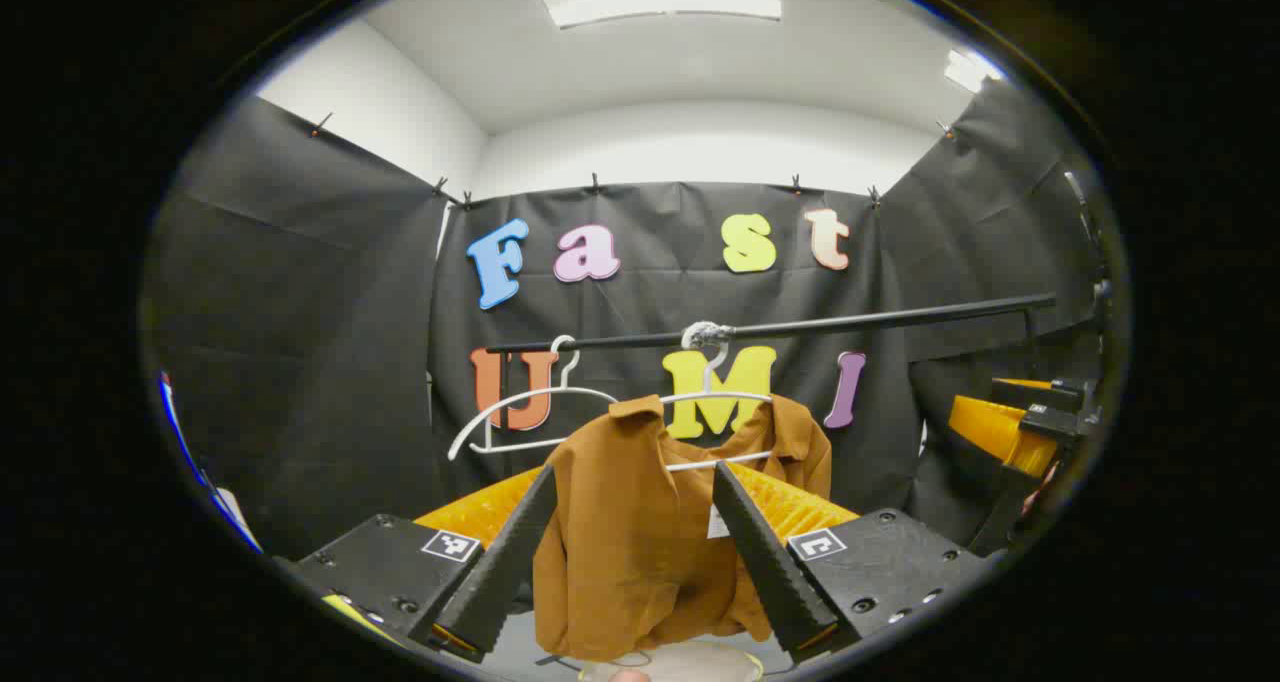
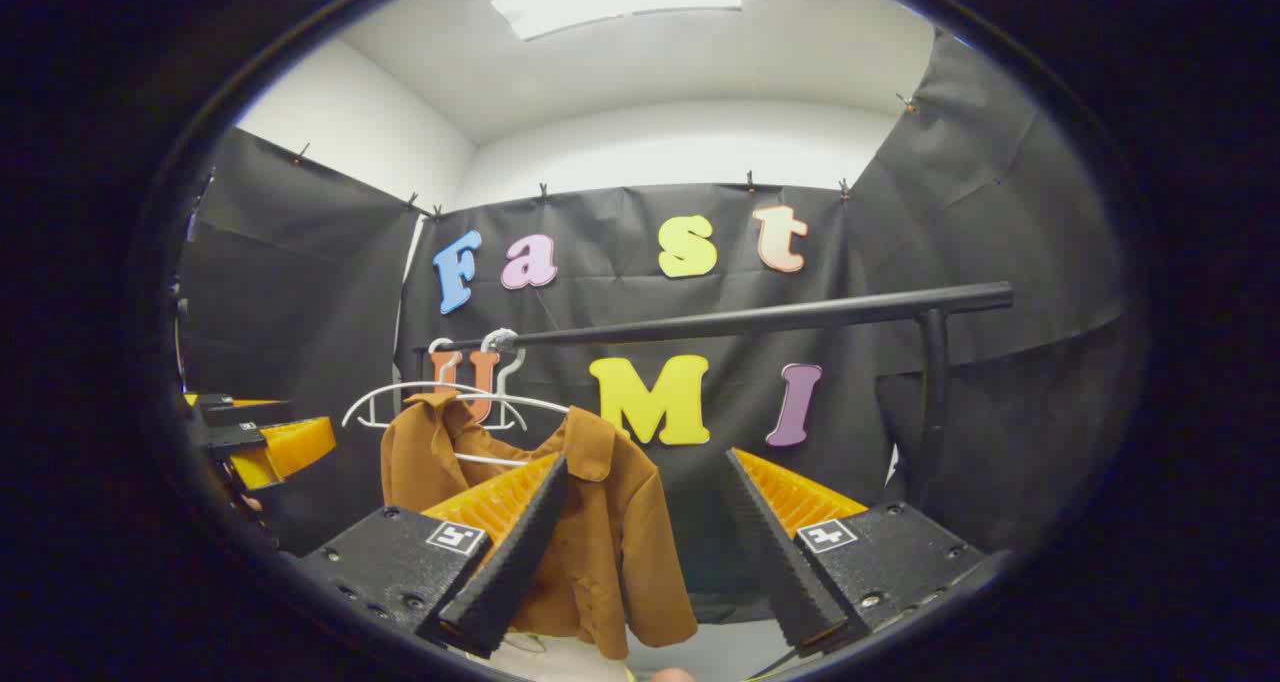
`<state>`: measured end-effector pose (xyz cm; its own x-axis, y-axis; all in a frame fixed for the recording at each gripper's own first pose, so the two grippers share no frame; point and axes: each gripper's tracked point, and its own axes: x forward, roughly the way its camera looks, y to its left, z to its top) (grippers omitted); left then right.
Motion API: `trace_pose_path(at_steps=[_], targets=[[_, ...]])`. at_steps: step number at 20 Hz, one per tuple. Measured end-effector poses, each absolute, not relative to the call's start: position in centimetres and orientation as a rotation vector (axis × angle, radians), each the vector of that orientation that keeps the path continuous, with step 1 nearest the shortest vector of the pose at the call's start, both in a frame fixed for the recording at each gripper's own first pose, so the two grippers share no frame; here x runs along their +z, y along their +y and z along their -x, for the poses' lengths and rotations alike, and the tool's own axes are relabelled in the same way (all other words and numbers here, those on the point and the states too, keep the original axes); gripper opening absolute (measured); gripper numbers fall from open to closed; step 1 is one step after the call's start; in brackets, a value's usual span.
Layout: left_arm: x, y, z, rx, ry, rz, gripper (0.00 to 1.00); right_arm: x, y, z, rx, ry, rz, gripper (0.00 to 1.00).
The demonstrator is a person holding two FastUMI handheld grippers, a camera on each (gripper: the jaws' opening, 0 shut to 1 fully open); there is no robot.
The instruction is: Grasp the clothes on the hanger with both hands and then place them into the laundry hamper below.
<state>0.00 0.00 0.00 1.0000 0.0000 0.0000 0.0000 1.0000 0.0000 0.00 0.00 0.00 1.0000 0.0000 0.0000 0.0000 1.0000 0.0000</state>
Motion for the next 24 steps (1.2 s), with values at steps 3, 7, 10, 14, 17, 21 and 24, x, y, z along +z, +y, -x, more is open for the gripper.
trace_pose_path(at_steps=[3,7,10,14,17,21,24], targets=[[0.0,-0.4,0.4,0.005,0.0,0.017,1.0,0.0,0.5,0.2,0.021,0.012,0.002,0.98],[0.0,-0.8,0.7,0.004,0.006,0.007,1.0,0.1,0.3,0.4,0.023,0.024,-0.006,0.98],[0.1,-0.8,1.0,0.002,0.005,0.013,1.0,0.1,0.0,0.7,0.004,0.038,-0.018,0.98],[0.2,-0.7,1.1,0.006,0.015,-0.005,1.0,0.0,-0.5,1.2,-0.007,0.029,-0.017,0.98],[0.5,-0.7,1.0,0.012,0.021,-0.014,1.0,-0.7,-0.6,1.2,-0.003,0.04,-0.035,0.98],[-0.5,-0.8,0.9,0.025,0.039,-0.003,1.0,-3.8,0.0,0.2,0.014,0.109,-0.056,0.98],[-1.6,-0.9,0.8,0.041,0.064,0.009,1.0,-6.1,0.8,-0.9,0.048,0.176,-0.075,0.98]])
